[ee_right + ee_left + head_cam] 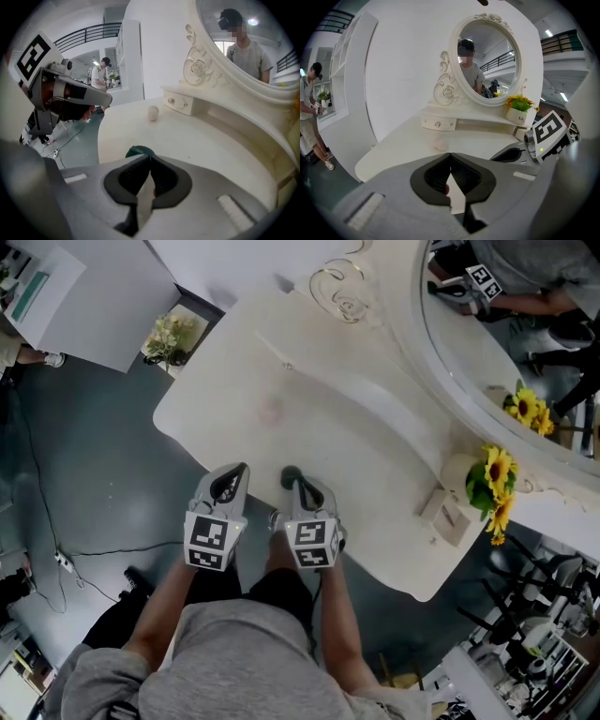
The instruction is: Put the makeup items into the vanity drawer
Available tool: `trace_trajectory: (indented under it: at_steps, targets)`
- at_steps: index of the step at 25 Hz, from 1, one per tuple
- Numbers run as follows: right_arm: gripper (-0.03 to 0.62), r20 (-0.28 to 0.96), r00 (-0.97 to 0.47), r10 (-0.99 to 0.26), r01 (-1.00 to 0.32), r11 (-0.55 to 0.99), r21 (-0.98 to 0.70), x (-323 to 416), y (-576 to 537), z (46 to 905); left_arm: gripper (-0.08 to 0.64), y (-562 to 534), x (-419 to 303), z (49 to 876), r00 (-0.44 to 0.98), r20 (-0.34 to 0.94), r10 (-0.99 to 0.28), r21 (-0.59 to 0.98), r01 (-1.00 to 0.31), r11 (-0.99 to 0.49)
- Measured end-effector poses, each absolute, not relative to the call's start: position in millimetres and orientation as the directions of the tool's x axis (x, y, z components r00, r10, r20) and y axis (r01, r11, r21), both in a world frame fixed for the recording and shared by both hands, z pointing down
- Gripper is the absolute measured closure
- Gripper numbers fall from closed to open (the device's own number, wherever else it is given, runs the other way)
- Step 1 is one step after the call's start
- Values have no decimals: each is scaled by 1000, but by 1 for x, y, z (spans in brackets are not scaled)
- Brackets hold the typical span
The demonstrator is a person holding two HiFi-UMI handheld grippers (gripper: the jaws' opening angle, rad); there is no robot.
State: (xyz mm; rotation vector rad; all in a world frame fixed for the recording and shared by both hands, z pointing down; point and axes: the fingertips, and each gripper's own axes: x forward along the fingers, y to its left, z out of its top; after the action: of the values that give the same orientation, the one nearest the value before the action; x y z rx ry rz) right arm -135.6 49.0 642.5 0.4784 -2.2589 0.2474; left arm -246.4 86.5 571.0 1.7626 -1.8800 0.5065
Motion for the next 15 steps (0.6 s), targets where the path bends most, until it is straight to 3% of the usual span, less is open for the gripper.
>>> trace_trajectory:
  at_steps: [15]
  targets:
    - [577, 628, -616, -476, -575, 816, 54, -103, 3, 551, 549, 31, -222, 490, 69, 470, -880, 19, -998, -68]
